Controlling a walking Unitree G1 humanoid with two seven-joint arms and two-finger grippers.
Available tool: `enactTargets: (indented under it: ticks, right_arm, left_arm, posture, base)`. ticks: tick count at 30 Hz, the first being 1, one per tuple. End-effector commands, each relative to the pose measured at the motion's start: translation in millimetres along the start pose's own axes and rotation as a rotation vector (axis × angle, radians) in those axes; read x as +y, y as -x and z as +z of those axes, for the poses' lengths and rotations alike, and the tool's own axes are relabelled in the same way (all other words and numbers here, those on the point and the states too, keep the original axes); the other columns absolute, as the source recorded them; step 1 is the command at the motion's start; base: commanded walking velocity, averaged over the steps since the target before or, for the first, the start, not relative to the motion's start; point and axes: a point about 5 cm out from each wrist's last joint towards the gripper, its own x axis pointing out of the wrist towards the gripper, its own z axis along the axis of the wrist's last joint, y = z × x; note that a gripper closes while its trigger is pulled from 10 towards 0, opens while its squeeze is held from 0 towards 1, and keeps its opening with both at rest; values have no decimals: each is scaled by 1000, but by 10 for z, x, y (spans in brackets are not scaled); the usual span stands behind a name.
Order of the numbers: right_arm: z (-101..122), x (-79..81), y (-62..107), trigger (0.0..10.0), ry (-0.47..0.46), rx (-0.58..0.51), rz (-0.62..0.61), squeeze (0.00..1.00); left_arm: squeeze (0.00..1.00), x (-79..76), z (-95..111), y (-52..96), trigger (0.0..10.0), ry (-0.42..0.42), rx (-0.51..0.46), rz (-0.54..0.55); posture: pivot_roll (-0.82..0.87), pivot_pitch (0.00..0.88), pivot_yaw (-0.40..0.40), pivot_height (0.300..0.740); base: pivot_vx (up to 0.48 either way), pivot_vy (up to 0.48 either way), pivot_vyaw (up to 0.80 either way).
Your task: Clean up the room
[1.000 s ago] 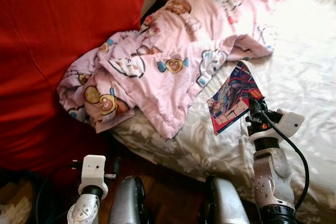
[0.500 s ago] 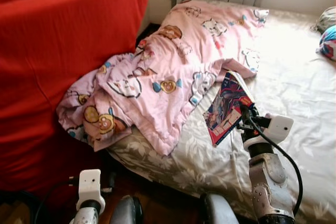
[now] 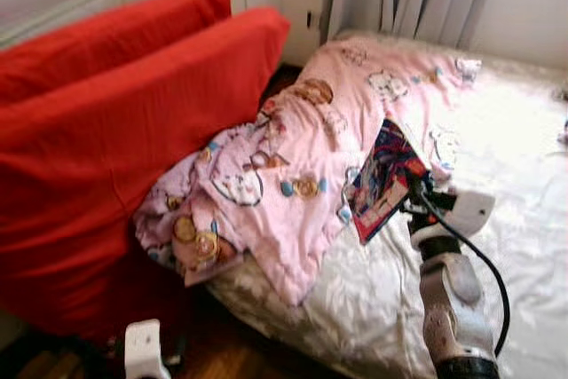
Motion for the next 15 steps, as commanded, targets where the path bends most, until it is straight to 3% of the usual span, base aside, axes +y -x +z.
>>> enactTargets:
  ticks: [1, 14, 15]
  right_arm:
    - [30, 52, -44, 10000, 10, -5, 17, 0]
    - [-90, 6, -17, 10000, 13, 52, -34, 0]
    - [-108, 0, -10, 10000, 24, 69, -33, 0]
  left_arm:
    - [0, 45, -107, 36, 10000, 2, 49, 23]
    - [0, 102, -172, 43, 10000, 25, 86, 24]
    - [0, 106, -183, 37, 10000, 22, 102, 18]
  posture:
    - [-54, 68, -21, 740]
    - [-53, 88, -1, 740]
    - [-59, 83, 4, 740]
  base:
    - [0, 0, 0]
    - [0, 0, 0]
    - [0, 0, -788]
